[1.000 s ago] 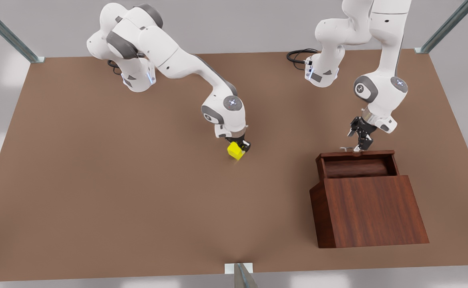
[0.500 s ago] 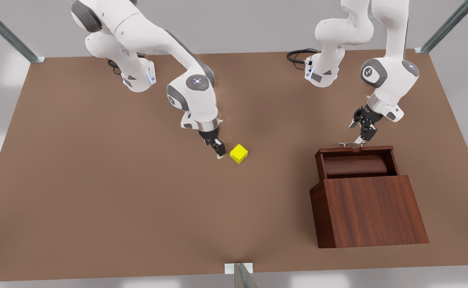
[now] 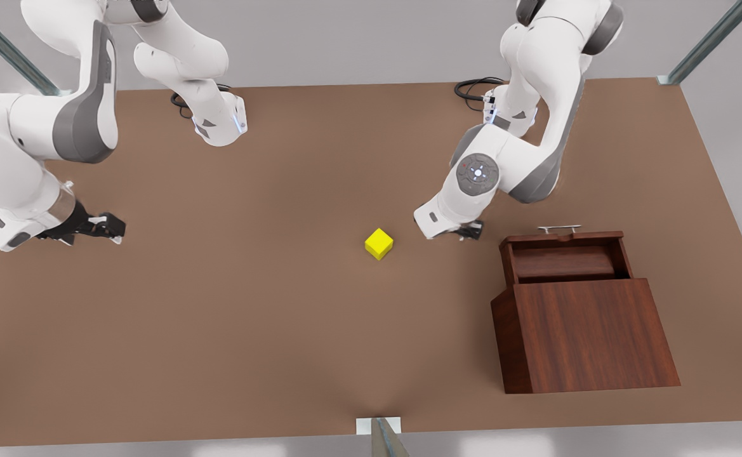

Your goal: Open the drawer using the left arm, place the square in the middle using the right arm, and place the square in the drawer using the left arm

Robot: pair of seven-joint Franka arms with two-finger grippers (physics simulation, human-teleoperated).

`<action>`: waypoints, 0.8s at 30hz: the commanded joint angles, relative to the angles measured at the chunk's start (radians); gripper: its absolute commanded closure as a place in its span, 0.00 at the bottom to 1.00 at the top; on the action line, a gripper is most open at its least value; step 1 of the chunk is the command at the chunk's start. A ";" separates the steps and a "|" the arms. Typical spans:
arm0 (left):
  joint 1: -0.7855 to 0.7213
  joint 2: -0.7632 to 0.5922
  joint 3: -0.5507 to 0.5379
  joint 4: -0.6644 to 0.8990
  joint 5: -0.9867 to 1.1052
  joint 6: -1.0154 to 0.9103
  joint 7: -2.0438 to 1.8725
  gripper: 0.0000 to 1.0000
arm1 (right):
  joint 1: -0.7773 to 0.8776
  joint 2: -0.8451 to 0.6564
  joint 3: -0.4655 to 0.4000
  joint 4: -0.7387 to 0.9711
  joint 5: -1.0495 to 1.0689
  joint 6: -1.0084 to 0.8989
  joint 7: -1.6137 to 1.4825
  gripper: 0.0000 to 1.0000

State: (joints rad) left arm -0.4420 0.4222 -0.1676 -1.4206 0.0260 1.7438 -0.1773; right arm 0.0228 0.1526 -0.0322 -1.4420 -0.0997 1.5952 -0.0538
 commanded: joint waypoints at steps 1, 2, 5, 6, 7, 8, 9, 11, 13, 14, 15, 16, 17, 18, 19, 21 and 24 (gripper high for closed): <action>-0.009 0.018 -0.001 0.017 0.042 0.002 0.005 0.00 | 0.002 0.001 0.000 -0.001 0.000 0.000 0.000 0.00; -0.052 0.058 -0.001 0.035 0.046 0.019 0.024 0.00 | 0.006 0.010 0.002 -0.005 0.000 -0.006 0.000 0.00; -0.096 0.125 -0.001 0.034 0.049 0.120 0.022 0.00 | 0.012 0.027 0.005 -0.005 0.023 0.038 -0.001 0.00; -0.119 0.128 -0.001 0.026 0.051 0.155 0.022 0.00 | 0.009 0.025 0.005 -0.008 0.037 0.046 -0.001 0.00; -0.156 0.147 -0.001 0.026 0.052 0.157 0.018 0.00 | 0.008 0.027 0.003 -0.009 0.037 0.048 -0.001 0.00; -0.178 0.162 -0.001 0.023 0.060 0.191 0.009 0.00 | 0.008 0.033 0.003 -0.006 0.037 0.054 -0.003 0.00; -0.205 0.178 -0.001 0.023 0.092 0.192 0.002 0.00 | 0.009 0.033 0.003 -0.006 0.037 0.057 -0.003 0.00; -0.227 0.199 -0.001 0.022 0.123 0.204 -0.001 0.00 | 0.009 0.033 0.003 -0.008 0.037 0.062 -0.003 0.00; -0.250 0.214 0.000 0.006 0.180 0.204 -0.014 0.00 | 0.005 0.036 0.005 -0.009 0.038 0.057 -0.003 0.00; -0.253 0.225 0.000 0.006 0.189 0.204 -0.018 0.00 | 0.011 0.036 0.003 -0.006 0.038 0.048 0.005 0.00; -0.254 0.233 0.000 0.006 0.201 0.204 -0.022 0.00 | 0.011 0.041 0.005 0.000 0.038 0.048 0.008 0.00; -0.256 0.245 0.000 0.006 0.212 0.204 -0.024 0.00 | 0.006 0.041 0.005 0.002 0.040 0.048 0.008 0.00; -0.254 0.259 0.000 0.005 0.236 0.207 -0.024 0.00 | 0.005 0.039 0.005 0.002 0.040 0.048 0.008 0.00; -0.254 0.268 0.002 0.003 0.236 0.223 -0.024 0.00 | 0.006 0.041 0.003 0.005 0.041 0.049 0.008 0.00; -0.254 0.271 0.005 -0.027 0.236 0.261 -0.024 0.00 | 0.009 0.042 0.005 0.011 0.049 0.052 0.011 0.00; -0.254 0.285 0.007 -0.038 0.236 0.289 -0.024 0.00 | 0.005 0.042 0.005 0.011 0.054 0.055 0.011 0.00; -0.254 0.306 0.007 -0.041 0.236 0.313 -0.024 0.00 | 0.005 0.041 0.005 0.012 0.054 0.052 0.011 0.00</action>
State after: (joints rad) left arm -0.6966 0.7360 -0.1602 -1.4619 0.2552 2.0603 -0.2010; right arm 0.0264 0.1934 -0.0276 -1.4297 -0.0460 1.6475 -0.0430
